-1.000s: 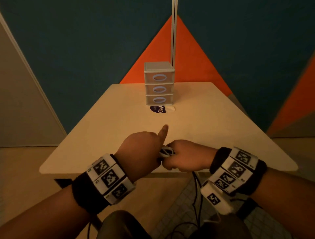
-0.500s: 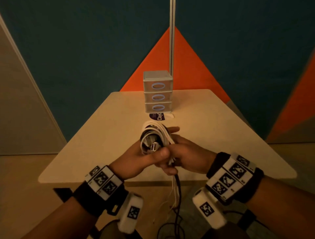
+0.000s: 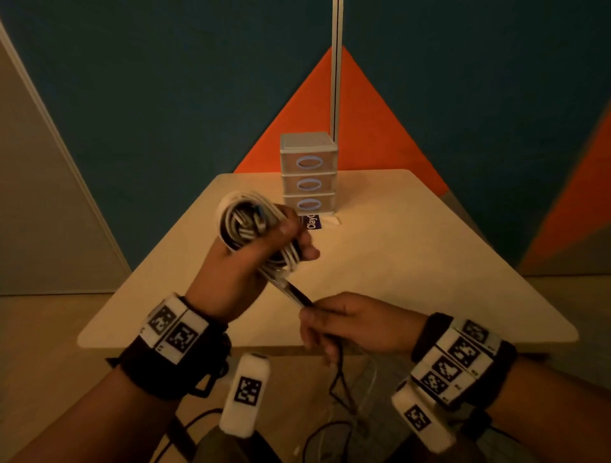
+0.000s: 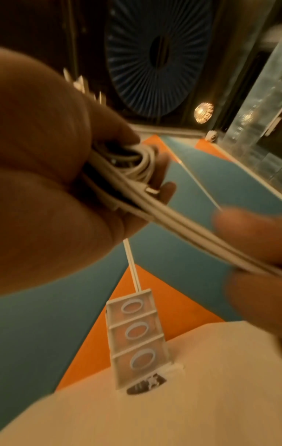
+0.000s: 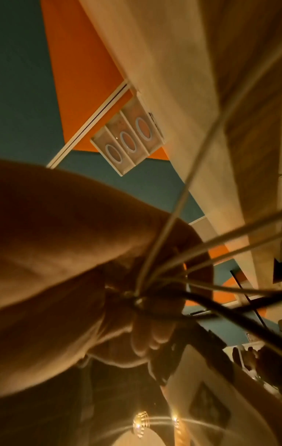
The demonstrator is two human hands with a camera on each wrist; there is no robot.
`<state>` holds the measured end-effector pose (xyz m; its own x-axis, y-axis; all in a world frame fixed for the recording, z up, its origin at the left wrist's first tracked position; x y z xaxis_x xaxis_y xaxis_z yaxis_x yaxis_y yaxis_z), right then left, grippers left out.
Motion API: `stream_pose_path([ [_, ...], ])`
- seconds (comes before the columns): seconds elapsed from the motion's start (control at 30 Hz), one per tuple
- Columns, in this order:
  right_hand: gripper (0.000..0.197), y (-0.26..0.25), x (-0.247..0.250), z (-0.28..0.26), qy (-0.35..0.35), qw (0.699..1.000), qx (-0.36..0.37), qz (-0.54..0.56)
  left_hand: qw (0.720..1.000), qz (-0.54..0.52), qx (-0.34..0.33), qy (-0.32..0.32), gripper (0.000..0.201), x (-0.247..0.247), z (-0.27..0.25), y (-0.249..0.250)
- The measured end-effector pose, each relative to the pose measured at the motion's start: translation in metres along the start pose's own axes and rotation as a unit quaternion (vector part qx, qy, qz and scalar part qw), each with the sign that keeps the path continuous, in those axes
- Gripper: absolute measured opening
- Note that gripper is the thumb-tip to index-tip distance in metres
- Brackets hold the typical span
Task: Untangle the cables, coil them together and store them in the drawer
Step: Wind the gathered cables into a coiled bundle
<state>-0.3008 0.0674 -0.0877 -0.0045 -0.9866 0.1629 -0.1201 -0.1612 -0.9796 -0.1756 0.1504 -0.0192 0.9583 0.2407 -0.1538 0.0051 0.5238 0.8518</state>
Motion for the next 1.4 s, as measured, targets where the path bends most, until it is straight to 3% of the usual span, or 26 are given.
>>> stream_pose_path([
  [0.1,0.036,0.007,0.004,-0.007,0.005,0.999,-0.026,0.032,0.997,-0.013,0.040,0.058,0.005,0.013,0.001,-0.001],
  [0.2,0.039,0.008,0.019,-0.016,0.017,0.997,-0.070,0.031,0.996,0.024,0.056,0.061,0.014,0.021,-0.001,-0.004],
  [0.33,0.041,0.009,0.034,-0.025,0.017,0.994,-0.104,0.014,0.983,0.170,0.066,0.012,0.027,0.026,-0.004,-0.003],
  [0.43,0.040,0.008,0.036,-0.029,0.015,0.991,-0.129,-0.012,0.953,0.279,0.107,-0.039,0.013,0.023,-0.007,0.000],
  [0.47,0.040,0.009,0.036,-0.029,0.017,0.990,-0.136,-0.018,0.941,0.312,0.120,-0.055,0.017,0.022,-0.008,0.000],
  [0.53,0.039,0.009,0.035,-0.029,0.028,0.988,-0.149,-0.015,0.922,0.362,0.105,-0.088,0.035,0.021,-0.010,0.000],
  [0.63,0.040,0.008,0.036,-0.026,0.046,0.985,-0.166,0.013,0.911,0.400,0.042,-0.089,0.031,0.017,-0.012,0.001],
  [0.7,0.040,0.005,0.036,-0.024,0.057,0.982,-0.179,0.028,0.889,0.446,0.022,-0.103,0.029,0.016,-0.013,-0.002],
  [0.83,0.039,-0.001,0.038,-0.022,0.076,0.979,-0.187,0.028,0.848,0.507,0.031,-0.149,0.042,0.017,-0.014,-0.010],
  [0.97,0.038,-0.006,0.041,-0.020,0.102,0.978,-0.182,0.008,0.789,0.566,0.049,-0.233,0.053,0.009,-0.017,-0.018],
  [1.1,0.038,-0.010,0.045,-0.018,0.109,0.977,-0.182,-0.007,0.729,0.622,0.062,-0.280,0.047,-0.001,-0.017,-0.027],
  [1.23,0.039,-0.011,0.041,-0.016,0.098,0.979,-0.178,-0.021,0.700,0.654,0.097,-0.268,0.018,-0.001,-0.013,-0.035],
  [1.33,0.042,-0.012,0.038,-0.014,0.079,0.979,-0.176,-0.067,0.671,0.680,0.113,-0.274,0.021,-0.004,-0.013,-0.038],
  [1.4,0.055,-0.014,0.038,-0.014,0.071,0.976,-0.175,-0.105,0.651,0.696,0.115,-0.281,0.021,-0.006,-0.013,-0.037],
])
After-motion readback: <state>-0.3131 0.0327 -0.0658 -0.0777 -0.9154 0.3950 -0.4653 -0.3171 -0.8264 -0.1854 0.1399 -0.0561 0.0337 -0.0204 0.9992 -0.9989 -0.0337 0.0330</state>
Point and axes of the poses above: each hand's wrist, its own z-axis towards the middle knuckle, its own x-axis out of the back of the hand, y = z × x, the point moved 4 cm from there along z, towards the middle knuckle, and after that the axes turned 3 degrees about z, right-handed, at the moved point
